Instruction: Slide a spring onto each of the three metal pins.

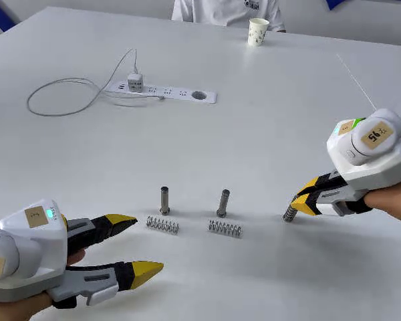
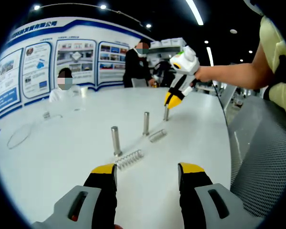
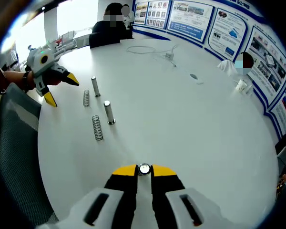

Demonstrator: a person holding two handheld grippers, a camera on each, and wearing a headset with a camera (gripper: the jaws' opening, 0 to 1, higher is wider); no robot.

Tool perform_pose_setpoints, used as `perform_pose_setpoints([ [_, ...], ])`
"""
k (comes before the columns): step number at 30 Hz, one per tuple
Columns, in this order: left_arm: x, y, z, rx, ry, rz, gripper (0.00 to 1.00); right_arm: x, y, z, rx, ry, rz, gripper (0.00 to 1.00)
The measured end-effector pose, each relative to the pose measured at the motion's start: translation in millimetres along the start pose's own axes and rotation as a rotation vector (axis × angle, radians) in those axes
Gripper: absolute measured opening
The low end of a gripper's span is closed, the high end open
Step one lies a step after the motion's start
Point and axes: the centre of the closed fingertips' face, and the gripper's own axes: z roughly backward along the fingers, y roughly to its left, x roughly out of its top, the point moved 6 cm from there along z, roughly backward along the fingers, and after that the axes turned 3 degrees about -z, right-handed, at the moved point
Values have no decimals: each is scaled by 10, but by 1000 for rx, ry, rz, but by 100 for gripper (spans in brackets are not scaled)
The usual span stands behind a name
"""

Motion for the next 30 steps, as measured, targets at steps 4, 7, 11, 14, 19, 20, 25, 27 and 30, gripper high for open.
perform_pose_setpoints([
  [4,-9,6,-5,0,0,2,52,-12,3,-15,4,-2,-8,12],
  [7,-13,7,-9,0,0,3,52,-12,-6,-20,5,-5,-11,12],
  [11,-18,10,-15,-1,-1,5,52,-14,0,-28,7,-5,-9,12],
  [14,-21,13,-17,-1,-1,6,52,-8,-1,-29,4,-11,-10,14],
  [19,-27,13,-19,-3,-1,7,52,21,19,7,-2,-27,-4,17],
  [20,-27,12,-20,-3,-1,7,52,28,27,15,-2,-30,-3,18],
  [25,-24,3,-30,-7,-3,6,52,93,76,49,-1,-49,22,20],
  [27,-18,0,-34,-9,-4,5,52,129,103,64,0,-57,34,20],
  [30,-8,-3,-37,-10,-6,3,52,189,158,86,5,-67,48,20],
])
